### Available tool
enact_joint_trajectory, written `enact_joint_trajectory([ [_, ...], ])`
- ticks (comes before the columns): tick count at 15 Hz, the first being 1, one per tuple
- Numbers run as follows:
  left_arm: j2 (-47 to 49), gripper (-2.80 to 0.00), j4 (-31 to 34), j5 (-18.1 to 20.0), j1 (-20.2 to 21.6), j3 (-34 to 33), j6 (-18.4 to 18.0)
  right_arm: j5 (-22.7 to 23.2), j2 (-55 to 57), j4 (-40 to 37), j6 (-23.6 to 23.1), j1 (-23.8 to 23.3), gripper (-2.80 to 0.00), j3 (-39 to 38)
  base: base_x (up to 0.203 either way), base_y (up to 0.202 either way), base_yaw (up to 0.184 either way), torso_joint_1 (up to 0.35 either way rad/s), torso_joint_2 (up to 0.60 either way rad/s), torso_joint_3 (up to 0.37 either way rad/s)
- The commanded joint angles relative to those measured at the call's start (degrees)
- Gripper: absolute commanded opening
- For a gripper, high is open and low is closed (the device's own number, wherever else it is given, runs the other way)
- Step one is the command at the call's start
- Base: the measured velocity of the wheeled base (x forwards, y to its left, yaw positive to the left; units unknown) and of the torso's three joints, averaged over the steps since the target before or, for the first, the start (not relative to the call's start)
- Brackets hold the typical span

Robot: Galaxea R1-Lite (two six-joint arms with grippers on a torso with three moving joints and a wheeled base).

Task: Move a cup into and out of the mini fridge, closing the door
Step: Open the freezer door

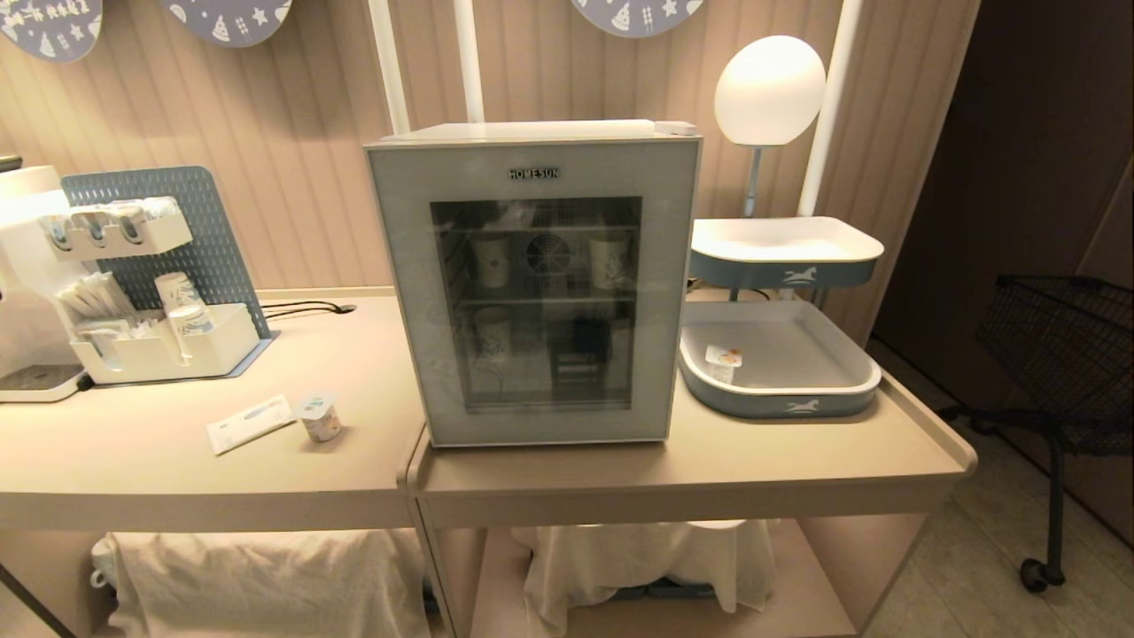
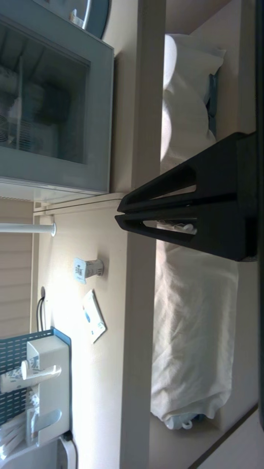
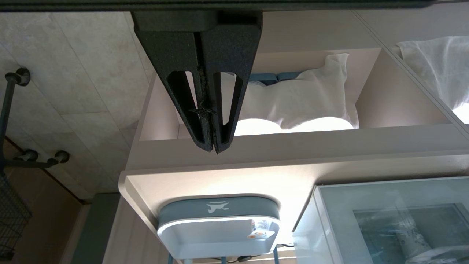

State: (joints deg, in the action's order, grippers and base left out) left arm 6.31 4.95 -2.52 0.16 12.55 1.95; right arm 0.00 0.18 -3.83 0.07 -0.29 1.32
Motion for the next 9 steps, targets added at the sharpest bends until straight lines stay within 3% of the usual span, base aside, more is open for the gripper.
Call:
enact_joint_trajectory([
  [1,-1.2,-2.8,0.3,-0.1,0.0,-1.2,0.0,0.0,0.1,0.0,0.0,-0.1,-2.8,0.0,0.0,0.0,0.0,0.0,0.0,0.0],
  [4,-3.1,-2.8,1.3,0.0,0.0,-2.9,-0.3,0.0,0.1,0.0,0.0,-0.1,-2.8,0.0,0.0,0.0,0.0,0.0,0.0,0.0],
  [7,-6.2,-2.8,1.2,1.5,0.0,-9.6,-1.8,0.0,0.1,0.0,0.0,0.0,-2.8,0.0,0.0,0.0,0.0,0.0,0.0,0.0],
  [9,-6.4,-2.8,1.6,2.3,0.0,-9.6,-1.9,0.0,0.1,0.0,0.0,0.0,-2.8,0.0,0.0,0.0,0.0,0.0,0.0,0.0],
])
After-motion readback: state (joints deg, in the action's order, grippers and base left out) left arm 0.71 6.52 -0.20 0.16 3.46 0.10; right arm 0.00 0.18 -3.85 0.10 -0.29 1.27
